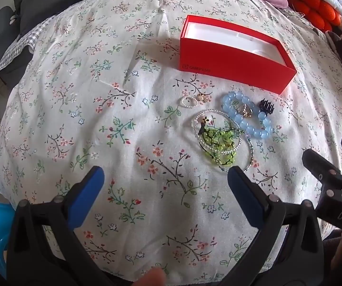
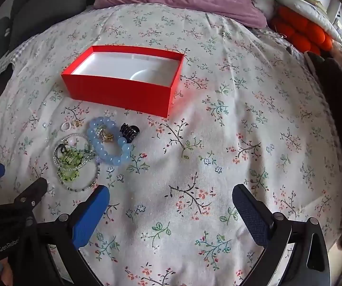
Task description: Organize jewelry
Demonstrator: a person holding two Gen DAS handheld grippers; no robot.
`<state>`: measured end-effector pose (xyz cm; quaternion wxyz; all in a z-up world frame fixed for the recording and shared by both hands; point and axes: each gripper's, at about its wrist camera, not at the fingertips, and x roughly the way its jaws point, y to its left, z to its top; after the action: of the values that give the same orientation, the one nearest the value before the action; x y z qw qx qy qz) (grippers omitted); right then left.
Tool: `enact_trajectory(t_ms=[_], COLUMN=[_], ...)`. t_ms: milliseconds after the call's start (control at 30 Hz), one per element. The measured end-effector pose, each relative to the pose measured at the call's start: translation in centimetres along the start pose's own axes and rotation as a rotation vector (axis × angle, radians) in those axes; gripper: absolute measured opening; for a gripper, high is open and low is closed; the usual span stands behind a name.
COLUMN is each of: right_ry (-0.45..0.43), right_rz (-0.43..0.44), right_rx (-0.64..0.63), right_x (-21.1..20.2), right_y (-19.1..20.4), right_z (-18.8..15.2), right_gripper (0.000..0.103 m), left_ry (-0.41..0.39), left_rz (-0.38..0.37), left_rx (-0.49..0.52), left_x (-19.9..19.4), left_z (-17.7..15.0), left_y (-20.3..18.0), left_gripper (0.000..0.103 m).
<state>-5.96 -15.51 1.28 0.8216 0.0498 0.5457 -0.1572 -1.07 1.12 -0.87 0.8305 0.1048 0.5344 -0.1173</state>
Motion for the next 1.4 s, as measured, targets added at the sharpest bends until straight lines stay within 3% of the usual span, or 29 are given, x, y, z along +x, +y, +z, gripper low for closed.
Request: enact_trajectory(t_ms=[1400], right_ry=[-0.017], right_rz=[-0.007], right_rx=[-0.002], right_x=[-0.39], right_y=[-0.38], right_z=[0.5], right_gripper=[0.103], left_ry=[-0.008], left_rz=[-0.025], left_rx=[0.009], left_x=[-0.42], left_z=[0.59], left_y=[0.12], left_gripper=[0.103])
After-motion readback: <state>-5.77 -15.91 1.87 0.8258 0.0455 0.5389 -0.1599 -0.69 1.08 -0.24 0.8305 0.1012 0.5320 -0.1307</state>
